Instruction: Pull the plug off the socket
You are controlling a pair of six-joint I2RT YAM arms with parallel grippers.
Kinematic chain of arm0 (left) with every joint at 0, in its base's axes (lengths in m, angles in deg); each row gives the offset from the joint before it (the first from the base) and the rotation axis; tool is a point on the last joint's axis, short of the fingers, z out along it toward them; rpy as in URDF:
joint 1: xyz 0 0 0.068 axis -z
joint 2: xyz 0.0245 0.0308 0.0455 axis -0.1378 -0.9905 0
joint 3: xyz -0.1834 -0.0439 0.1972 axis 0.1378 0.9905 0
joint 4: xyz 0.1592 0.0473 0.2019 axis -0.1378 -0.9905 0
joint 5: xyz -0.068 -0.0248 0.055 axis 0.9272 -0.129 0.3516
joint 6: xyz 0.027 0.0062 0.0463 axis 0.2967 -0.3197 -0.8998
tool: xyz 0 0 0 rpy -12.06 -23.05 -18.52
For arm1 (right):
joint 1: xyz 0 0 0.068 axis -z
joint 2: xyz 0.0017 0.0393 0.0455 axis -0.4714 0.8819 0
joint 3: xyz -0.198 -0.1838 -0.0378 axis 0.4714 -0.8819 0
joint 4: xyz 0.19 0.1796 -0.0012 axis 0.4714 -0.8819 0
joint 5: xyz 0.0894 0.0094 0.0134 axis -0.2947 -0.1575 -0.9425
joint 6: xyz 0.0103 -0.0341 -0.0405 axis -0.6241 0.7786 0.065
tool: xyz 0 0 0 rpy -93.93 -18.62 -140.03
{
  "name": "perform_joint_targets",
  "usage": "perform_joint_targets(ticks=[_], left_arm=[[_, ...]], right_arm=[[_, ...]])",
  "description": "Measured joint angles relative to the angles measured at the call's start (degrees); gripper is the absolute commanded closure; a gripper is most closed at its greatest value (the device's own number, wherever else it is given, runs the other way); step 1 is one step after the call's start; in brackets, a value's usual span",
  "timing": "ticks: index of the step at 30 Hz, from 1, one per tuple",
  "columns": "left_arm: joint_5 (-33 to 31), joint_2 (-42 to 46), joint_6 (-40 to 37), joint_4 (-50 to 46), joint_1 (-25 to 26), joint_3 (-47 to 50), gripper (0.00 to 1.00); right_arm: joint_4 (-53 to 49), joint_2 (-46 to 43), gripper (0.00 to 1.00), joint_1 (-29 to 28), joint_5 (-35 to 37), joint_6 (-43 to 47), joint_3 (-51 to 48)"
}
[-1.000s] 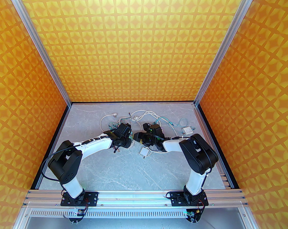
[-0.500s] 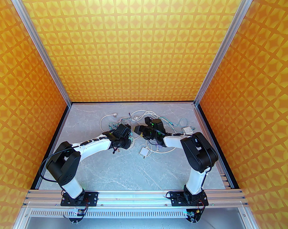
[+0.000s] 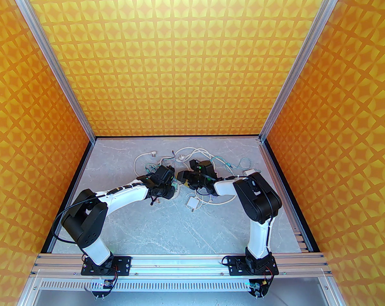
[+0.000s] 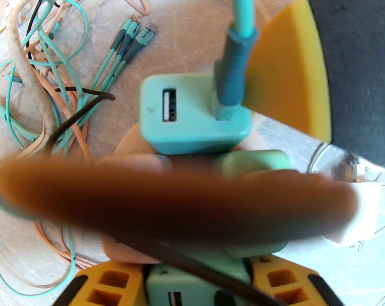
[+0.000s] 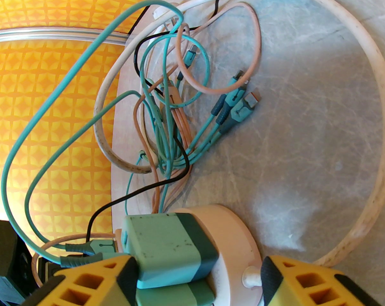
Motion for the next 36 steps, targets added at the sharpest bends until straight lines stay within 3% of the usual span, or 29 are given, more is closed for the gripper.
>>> perform_joint_targets(ticks=[13, 20, 22, 23, 27, 32, 36], left_arm=[[-3.7, -0.7, -0.7, -9.9, 1.3, -6.2, 0.78], [-4.7, -1.8, 0.2, -10.6, 1.9, -7.1, 0.79], [-4.8, -2.0, 1.2, -10.0, 1.9, -7.1, 0.79], [-4.7, -2.1, 1.8, -9.9, 1.9, -7.1, 0.79], [-4.8, -2.5, 6.8, -9.1, 1.9, -7.1, 0.79], [-4.8, -4.4, 14.9, -8.9, 1.9, -8.3, 0.78], [-5.3, -6.9, 20.7, -9.2, 1.9, -11.0, 0.79]], right_arm=[[-3.4, -0.9, 0.32, -1.4, 4.2, 5.3, 1.3], [-5.3, -5.4, 0.26, -1.8, 7.2, 5.7, -2.5], [-6.4, -8.0, 0.13, -1.9, 8.0, 5.6, -5.0], [-6.6, -9.0, 0.12, -1.9, 8.0, 5.7, -5.8], [-4.5, -13.2, 0.18, -2.1, 8.1, 4.1, -10.1], [5.8, -12.7, 0.26, -2.4, 7.3, -3.0, -16.7], [14.7, -9.8, 0.43, -4.2, 7.6, -10.1, -18.5]])
